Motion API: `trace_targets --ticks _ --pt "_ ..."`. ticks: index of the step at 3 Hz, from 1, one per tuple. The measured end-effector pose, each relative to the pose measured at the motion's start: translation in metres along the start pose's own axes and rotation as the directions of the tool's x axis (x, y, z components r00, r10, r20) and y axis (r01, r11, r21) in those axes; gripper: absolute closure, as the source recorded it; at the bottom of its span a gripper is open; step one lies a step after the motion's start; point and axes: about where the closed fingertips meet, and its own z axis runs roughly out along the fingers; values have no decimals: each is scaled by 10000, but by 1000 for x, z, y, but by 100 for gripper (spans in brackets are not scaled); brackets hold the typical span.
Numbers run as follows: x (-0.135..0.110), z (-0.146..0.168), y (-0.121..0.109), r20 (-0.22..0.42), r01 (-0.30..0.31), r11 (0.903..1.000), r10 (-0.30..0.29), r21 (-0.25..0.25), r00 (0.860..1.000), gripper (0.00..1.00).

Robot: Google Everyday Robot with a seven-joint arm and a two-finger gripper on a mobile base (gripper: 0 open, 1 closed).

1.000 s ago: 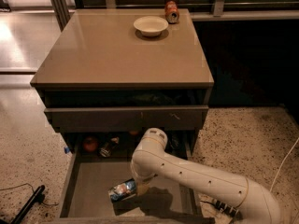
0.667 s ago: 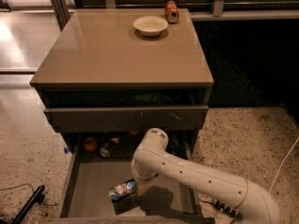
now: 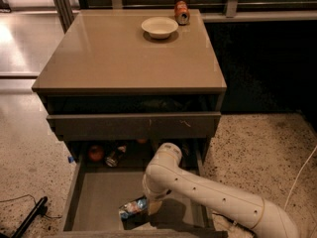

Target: Place redbull can into middle drawer

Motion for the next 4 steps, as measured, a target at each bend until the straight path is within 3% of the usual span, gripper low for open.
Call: trace_targets --ticks 2,4 --pt "14 24 15 506 -353 9988 370 -343 9980 100" --pt "18 34 17 568 -471 9976 500 -506 9971 100"
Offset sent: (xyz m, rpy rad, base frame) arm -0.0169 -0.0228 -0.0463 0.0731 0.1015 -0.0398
